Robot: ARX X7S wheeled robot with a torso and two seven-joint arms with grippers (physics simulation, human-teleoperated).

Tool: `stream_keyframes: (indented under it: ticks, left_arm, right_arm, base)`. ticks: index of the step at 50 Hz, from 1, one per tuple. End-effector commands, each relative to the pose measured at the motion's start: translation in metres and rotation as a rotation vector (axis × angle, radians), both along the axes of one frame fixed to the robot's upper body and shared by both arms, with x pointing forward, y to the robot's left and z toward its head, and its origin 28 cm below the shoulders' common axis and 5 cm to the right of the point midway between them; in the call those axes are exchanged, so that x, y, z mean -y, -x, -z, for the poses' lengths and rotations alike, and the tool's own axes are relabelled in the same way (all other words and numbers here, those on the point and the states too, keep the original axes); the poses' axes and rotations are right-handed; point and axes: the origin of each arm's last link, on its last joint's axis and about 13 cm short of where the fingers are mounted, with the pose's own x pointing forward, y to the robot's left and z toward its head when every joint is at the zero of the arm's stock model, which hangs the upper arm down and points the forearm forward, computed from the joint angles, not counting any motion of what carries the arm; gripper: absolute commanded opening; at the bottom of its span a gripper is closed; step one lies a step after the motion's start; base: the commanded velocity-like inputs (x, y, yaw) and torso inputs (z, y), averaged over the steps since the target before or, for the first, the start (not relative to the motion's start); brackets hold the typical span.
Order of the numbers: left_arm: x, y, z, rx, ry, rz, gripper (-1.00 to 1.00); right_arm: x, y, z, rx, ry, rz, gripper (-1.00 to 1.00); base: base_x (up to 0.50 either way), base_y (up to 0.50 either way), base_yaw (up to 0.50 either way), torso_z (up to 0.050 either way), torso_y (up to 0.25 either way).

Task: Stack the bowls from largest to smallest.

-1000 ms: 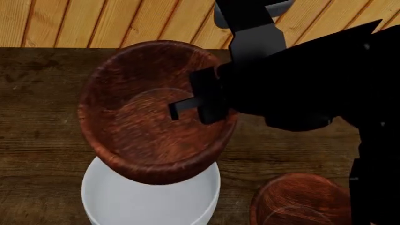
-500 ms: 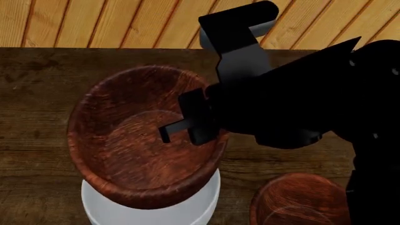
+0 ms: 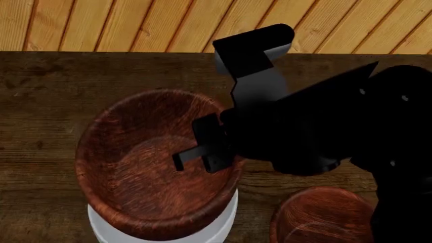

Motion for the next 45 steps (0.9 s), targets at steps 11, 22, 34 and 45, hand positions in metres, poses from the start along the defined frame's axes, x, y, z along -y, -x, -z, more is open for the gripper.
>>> stream_keyframes:
  ticks: [11,22,34,45]
  left_arm:
    - [0.0,0.0,0.0,-0.001,-0.003,-0.003,1.0]
    - [-0.002,0.0,0.002,-0.001,0.003,-0.005,1.0]
    - [-0.002,0.0,0.002,-0.001,0.001,-0.005,1.0]
    - [-0.002,-0.001,0.002,0.0,0.003,-0.004,1.0]
  right_arm:
    - [-0.001,-0.003,0.014,-0.024,0.004,-0.009,-1.0]
    - [-0.003,-0.005,0.021,-0.037,0.008,-0.016,-1.0]
    - [-0.004,-0.008,0.029,-0.051,0.002,-0.021,-1.0]
    - [-0.004,-0.01,0.035,-0.062,-0.001,-0.023,-1.0]
  base:
    - [0.0,0.0,0.0,0.0,0.0]
    - [0.0,0.0,0.0,0.0,0.0]
    - [0.0,0.0,0.0,0.0,0.0]
    - [0.0,0.0,0.0,0.0,0.0]
